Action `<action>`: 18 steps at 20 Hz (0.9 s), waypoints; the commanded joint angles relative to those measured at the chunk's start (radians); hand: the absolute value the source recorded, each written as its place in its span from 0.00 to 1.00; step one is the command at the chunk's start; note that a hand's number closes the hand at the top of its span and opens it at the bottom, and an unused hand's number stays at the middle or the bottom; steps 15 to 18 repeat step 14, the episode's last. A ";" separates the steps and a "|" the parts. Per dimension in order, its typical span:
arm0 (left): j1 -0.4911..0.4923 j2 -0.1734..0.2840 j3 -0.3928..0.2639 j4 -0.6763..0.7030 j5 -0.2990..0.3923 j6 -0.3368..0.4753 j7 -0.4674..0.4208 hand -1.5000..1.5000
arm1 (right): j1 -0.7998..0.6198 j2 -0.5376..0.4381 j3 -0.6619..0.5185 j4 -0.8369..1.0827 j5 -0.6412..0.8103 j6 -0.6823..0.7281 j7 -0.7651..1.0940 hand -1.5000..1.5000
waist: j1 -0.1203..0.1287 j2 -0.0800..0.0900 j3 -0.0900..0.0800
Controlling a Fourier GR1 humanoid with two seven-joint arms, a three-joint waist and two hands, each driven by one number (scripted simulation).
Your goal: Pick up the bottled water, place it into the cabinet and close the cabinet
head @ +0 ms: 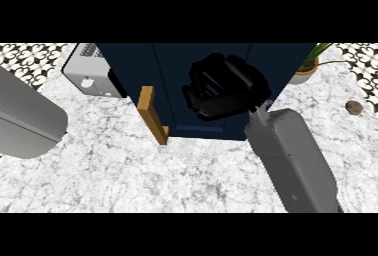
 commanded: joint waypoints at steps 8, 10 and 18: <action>-0.012 0.005 0.045 -0.017 0.070 -0.015 0.090 0.00 | -0.187 0.027 -0.058 0.206 -0.049 0.046 0.022 1.00 | 0.013 0.017 -0.008; -0.016 0.000 0.045 0.028 0.070 -0.059 0.083 0.00 | -0.221 0.027 -0.034 0.237 -0.074 0.008 -0.013 1.00 | 0.034 0.020 -0.009; -0.037 -0.017 0.030 -0.026 0.058 -0.024 0.102 0.00 | -0.220 0.026 -0.033 0.277 -0.059 0.026 -0.047 1.00 | 0.033 0.023 -0.008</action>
